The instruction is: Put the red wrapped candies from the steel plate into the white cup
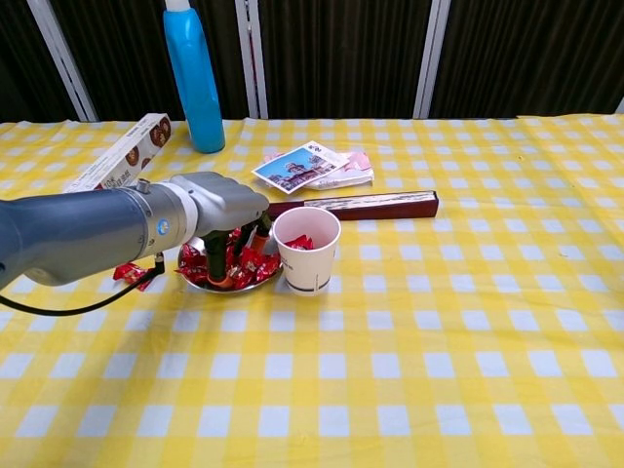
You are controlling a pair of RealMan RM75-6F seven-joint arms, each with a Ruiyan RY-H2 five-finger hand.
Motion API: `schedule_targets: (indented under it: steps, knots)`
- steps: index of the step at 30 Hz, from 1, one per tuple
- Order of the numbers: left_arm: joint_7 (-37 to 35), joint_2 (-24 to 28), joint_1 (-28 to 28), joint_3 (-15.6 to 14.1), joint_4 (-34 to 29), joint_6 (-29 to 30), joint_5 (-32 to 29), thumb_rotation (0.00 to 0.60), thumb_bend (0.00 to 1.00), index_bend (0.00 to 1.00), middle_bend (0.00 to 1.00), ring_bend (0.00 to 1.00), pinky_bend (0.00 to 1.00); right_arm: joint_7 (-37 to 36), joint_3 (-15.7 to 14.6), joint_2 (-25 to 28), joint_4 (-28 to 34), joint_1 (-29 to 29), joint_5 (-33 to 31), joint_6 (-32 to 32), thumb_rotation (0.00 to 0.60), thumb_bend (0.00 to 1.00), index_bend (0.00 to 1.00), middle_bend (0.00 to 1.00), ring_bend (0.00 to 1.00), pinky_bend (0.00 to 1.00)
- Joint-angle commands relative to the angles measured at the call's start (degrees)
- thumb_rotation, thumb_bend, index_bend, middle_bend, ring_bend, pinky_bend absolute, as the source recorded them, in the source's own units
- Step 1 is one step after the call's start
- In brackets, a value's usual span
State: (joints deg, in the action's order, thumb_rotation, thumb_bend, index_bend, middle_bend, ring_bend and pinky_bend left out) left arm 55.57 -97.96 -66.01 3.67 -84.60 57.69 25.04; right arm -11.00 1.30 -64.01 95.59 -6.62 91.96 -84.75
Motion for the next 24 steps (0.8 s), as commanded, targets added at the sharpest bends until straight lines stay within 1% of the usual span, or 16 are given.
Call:
schedule_targets:
  steps: [1,4,6,15,20,24]
  knots:
    - [-0.25,-0.24,0.27,-0.06,0.34,0.09,0.43,0.6,0.35,0.48,0.52,0.89,0.98,0.1,-0.03,-0.01,0.01,0.0,0.01,0.04,0.6,0.39,0.0,0.0,0.0,0.0]
    - [-0.46,-0.42,0.57,-0.09,0.68,0.35,0.98,0.6,0.39,0.52,0.57,0.89,0.98,0.21,-0.04,-0.03,0.03,0.01,0.09,-0.03,0.6,0.39,0.0,0.0,0.0,0.0]
    - [-0.54,-0.45,0.74,-0.11,0.91,0.45,1.32,0.6,0.39,0.53,0.59,0.89,0.98,0.2,-0.03,-0.03,0.07,0.03,0.06,-0.04,0.6,0.39,0.0,0.0,0.0,0.0]
    - [-1.23,0.73,1.53,0.69,0.64,1.15,2.39,0.6,0.41,0.55,0.61,0.89,0.98,0.11,-0.03,-0.05,-0.02,0.01,0.23,-0.14,0.6,0.39,0.0,0.0,0.0,0.0]
    - [-1.67,2.96,1.77,1.71,-1.75,2.21,3.6,0.6,0.41,0.55,0.61,0.89,0.98,0.05,-0.05,-0.02,-0.03,0.02,0.25,-0.14,0.6,0.39,0.0,0.0,0.0,0.0]
    - [-1.72,5.69,1.99,2.26,-4.86,3.26,4.7,0.6,0.41,0.55,0.61,0.89,0.98,0.06,-0.03,-0.01,-0.07,0.01,0.26,-0.16,0.6,0.39,0.0,0.0,0.0,0.0]
